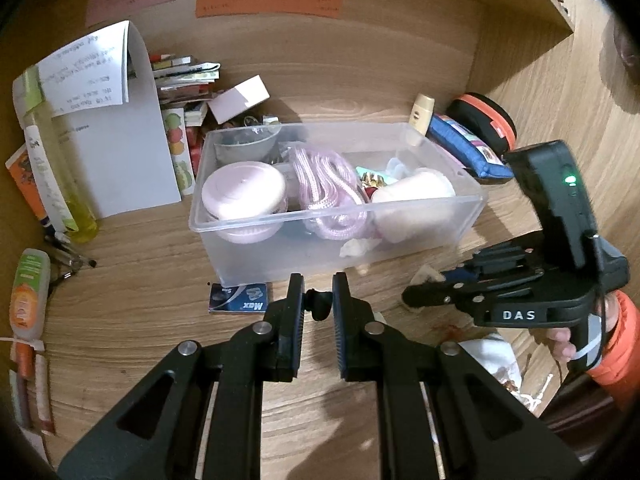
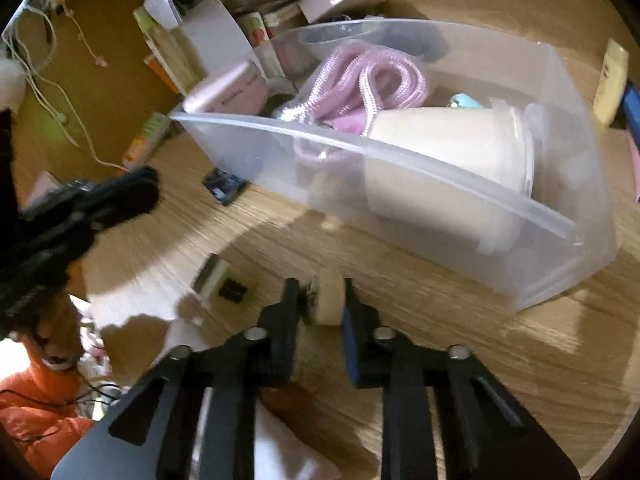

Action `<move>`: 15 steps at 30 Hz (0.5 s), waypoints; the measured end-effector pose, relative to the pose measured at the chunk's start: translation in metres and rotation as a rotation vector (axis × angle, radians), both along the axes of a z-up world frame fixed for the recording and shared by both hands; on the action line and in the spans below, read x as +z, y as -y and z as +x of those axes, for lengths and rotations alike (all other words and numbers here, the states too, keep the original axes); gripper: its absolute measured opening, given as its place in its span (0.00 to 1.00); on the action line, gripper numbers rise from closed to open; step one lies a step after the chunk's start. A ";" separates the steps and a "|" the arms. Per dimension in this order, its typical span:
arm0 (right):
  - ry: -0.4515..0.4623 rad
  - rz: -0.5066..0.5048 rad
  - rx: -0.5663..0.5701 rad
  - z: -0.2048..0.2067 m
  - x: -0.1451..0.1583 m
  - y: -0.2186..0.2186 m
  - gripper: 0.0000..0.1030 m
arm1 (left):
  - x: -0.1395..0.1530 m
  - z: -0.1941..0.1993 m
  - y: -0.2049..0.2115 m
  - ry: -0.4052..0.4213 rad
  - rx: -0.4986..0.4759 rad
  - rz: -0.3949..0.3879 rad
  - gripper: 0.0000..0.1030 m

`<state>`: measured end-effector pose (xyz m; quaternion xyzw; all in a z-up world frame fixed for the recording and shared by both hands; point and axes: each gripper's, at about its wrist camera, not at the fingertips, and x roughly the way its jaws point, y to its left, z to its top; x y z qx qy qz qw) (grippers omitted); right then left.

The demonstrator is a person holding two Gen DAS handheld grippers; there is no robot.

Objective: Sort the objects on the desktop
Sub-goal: 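Carry the black plug and cream stick into the clear box and open both grippers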

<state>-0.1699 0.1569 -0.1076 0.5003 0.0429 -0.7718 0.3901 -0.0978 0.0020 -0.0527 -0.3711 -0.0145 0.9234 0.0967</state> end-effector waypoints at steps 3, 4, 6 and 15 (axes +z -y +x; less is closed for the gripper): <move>-0.064 0.000 -0.008 0.005 0.010 -0.003 0.10 | 0.001 -0.003 -0.002 -0.006 -0.002 0.001 0.12; -0.074 -0.014 -0.011 0.005 0.014 -0.005 0.10 | 0.003 -0.004 -0.002 -0.009 -0.003 0.001 0.12; -0.098 -0.051 -0.008 0.007 0.026 -0.009 0.10 | 0.006 -0.007 -0.004 -0.017 -0.009 0.004 0.12; -0.268 -0.158 -0.079 -0.006 0.090 -0.026 0.10 | 0.037 -0.029 -0.013 -0.086 -0.021 -0.018 0.12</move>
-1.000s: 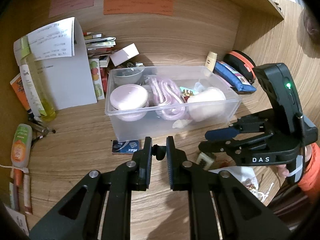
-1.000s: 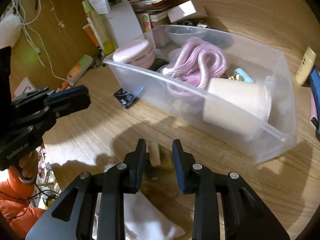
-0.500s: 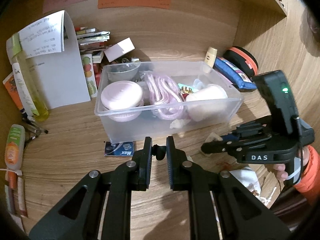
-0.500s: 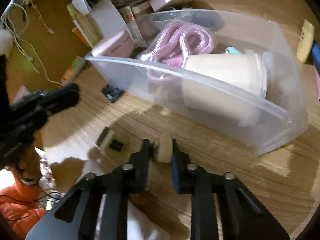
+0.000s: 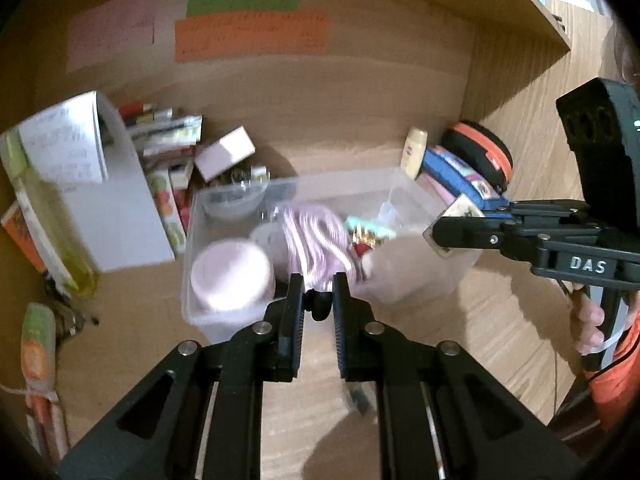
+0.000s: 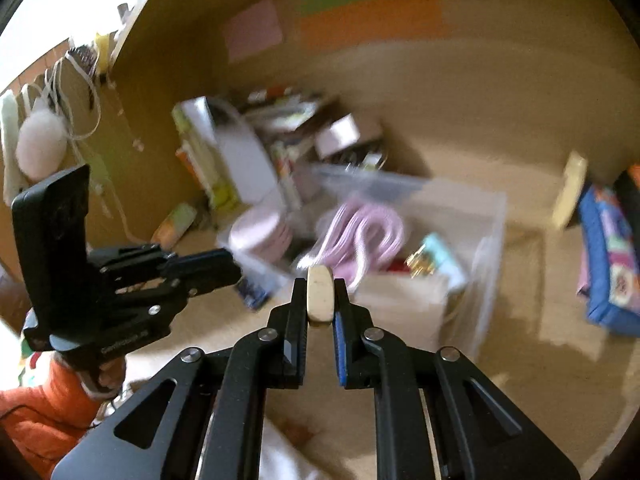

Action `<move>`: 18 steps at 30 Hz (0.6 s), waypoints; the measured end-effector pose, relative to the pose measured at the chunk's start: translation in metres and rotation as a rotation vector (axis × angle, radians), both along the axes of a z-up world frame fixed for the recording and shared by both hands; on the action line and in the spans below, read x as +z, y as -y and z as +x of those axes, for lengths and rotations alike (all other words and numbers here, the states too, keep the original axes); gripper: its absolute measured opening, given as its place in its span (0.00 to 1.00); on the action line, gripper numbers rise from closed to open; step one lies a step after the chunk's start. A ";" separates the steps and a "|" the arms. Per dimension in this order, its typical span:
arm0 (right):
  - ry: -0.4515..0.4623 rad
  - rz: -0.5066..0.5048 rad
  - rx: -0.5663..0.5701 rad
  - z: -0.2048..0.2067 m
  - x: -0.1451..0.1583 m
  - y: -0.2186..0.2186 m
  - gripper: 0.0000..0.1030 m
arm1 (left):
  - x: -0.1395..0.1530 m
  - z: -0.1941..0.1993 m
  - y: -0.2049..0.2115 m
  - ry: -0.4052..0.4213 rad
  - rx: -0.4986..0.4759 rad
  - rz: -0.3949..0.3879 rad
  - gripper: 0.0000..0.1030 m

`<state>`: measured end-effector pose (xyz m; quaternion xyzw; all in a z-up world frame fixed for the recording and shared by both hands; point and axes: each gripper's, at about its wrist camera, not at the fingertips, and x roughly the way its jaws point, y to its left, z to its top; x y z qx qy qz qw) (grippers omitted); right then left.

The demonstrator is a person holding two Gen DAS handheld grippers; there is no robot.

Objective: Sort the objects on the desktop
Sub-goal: 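Carry the black plug and cream stick into the clear box and open both grippers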

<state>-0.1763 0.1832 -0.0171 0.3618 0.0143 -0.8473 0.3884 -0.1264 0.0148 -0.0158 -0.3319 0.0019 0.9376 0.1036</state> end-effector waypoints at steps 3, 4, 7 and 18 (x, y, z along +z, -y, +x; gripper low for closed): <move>-0.007 -0.007 -0.033 -0.014 0.006 -0.003 0.10 | 0.006 -0.011 -0.001 -0.008 -0.004 0.000 0.12; -0.008 -0.007 -0.046 -0.019 0.005 -0.003 0.10 | 0.007 -0.016 -0.002 -0.007 -0.004 0.002 0.12; 0.013 -0.002 -0.069 -0.034 -0.003 -0.002 0.10 | 0.006 -0.028 -0.001 0.006 -0.008 0.012 0.12; 0.001 0.078 -0.146 -0.067 -0.037 0.010 0.10 | -0.020 -0.075 -0.002 0.089 -0.009 0.035 0.12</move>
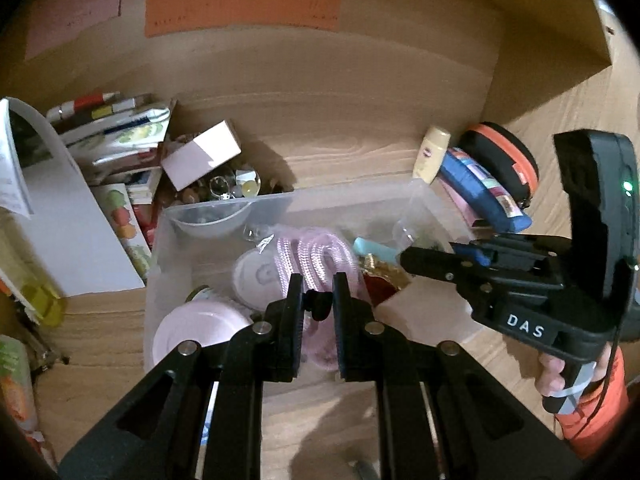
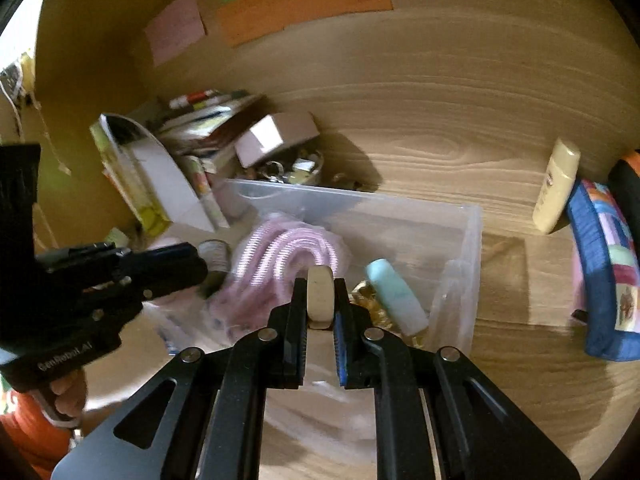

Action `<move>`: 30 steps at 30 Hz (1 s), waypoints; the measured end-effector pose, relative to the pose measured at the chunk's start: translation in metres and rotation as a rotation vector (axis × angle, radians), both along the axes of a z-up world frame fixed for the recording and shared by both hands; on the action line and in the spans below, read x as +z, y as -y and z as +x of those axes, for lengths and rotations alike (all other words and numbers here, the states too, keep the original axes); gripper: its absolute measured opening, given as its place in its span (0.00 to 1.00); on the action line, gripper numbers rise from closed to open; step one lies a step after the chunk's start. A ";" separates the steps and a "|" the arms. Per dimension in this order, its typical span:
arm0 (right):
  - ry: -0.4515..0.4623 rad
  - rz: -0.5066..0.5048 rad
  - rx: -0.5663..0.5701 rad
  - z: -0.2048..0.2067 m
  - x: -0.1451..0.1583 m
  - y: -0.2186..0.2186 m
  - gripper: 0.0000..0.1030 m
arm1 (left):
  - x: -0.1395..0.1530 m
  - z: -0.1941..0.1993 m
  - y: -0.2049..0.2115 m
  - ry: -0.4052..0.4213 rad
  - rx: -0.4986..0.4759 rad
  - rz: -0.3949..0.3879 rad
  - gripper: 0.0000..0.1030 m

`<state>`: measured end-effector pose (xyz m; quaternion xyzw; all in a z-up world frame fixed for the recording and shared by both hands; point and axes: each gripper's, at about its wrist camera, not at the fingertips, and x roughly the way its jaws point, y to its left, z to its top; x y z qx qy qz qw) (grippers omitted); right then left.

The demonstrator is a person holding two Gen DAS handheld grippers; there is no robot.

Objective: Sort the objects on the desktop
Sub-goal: 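Carry the black plug and cream stick into the clear box and open both grippers, then withdraw both grippers toward the blue card pack and green-white block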

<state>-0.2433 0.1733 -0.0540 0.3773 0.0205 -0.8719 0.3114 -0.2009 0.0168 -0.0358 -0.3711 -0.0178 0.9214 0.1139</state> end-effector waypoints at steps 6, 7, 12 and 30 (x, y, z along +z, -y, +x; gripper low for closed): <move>-0.014 0.038 -0.012 -0.005 -0.007 -0.001 0.10 | -0.006 -0.010 0.000 -0.008 0.005 -0.012 0.12; -0.024 0.046 -0.015 -0.004 -0.006 -0.001 0.10 | -0.006 -0.011 0.000 -0.009 0.003 -0.011 0.12; -0.058 0.066 -0.008 0.002 -0.004 0.002 0.10 | -0.004 -0.012 -0.001 -0.010 0.002 -0.007 0.14; -0.178 0.039 -0.022 0.052 0.040 -0.004 0.70 | 0.056 0.062 0.024 -0.185 0.075 -0.046 0.72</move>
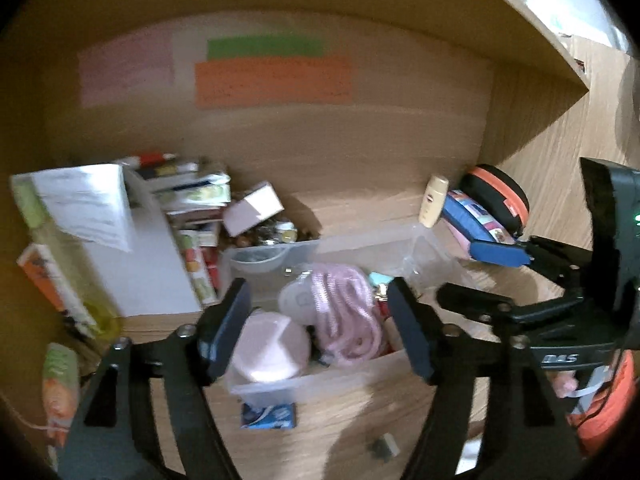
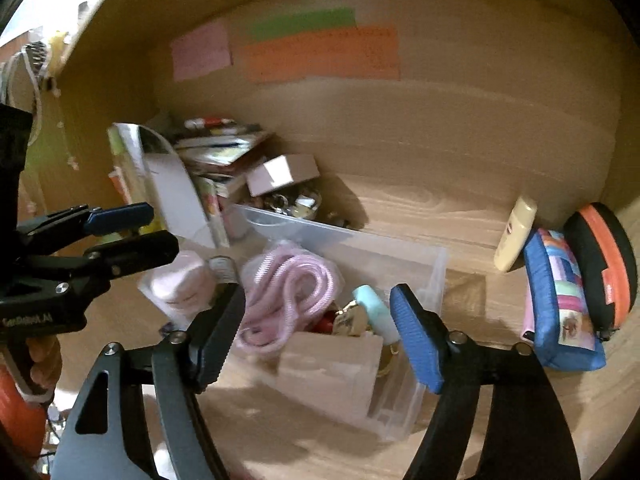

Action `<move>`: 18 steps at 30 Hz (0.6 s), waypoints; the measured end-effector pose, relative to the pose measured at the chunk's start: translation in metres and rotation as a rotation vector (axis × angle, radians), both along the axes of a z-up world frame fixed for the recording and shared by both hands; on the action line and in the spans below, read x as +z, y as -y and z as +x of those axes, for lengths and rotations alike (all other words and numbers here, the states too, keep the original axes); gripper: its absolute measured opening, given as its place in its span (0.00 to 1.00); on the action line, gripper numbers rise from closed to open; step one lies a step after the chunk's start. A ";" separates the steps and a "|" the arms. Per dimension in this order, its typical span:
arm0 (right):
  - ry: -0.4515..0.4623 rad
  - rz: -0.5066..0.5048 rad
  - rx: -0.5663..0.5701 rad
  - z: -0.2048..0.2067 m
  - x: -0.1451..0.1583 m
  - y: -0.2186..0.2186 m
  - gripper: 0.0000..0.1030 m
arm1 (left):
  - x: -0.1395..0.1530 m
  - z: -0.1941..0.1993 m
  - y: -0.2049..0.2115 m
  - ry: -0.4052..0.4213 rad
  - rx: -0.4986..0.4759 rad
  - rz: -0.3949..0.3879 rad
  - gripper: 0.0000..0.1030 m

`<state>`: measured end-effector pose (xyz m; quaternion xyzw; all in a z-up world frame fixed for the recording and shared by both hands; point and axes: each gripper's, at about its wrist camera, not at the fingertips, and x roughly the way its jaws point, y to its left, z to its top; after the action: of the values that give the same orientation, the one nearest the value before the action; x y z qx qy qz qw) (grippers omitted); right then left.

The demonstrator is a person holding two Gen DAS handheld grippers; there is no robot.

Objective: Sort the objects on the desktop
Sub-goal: 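Withdraw both grippers toward the blue card pack and green-white block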

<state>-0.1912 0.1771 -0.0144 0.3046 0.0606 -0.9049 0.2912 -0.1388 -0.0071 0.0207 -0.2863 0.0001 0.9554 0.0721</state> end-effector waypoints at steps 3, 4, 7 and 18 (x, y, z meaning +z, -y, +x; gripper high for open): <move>0.008 -0.009 0.049 0.018 0.003 0.004 0.70 | 0.000 0.013 0.009 -0.011 0.024 -0.008 0.74; 0.018 -0.013 0.070 0.024 0.002 0.006 0.70 | -0.001 0.017 0.014 -0.009 0.033 -0.002 0.75; 0.043 -0.006 0.111 0.039 -0.007 0.014 0.70 | -0.004 0.025 0.026 0.002 0.062 -0.004 0.75; 0.172 0.106 0.208 0.066 -0.068 0.055 0.69 | -0.046 0.044 0.055 0.116 0.118 -0.033 0.79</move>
<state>-0.1251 0.1218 -0.0826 0.3880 0.1143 -0.8359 0.3710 -0.0943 -0.0620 -0.0257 -0.3419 -0.0051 0.9397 0.0111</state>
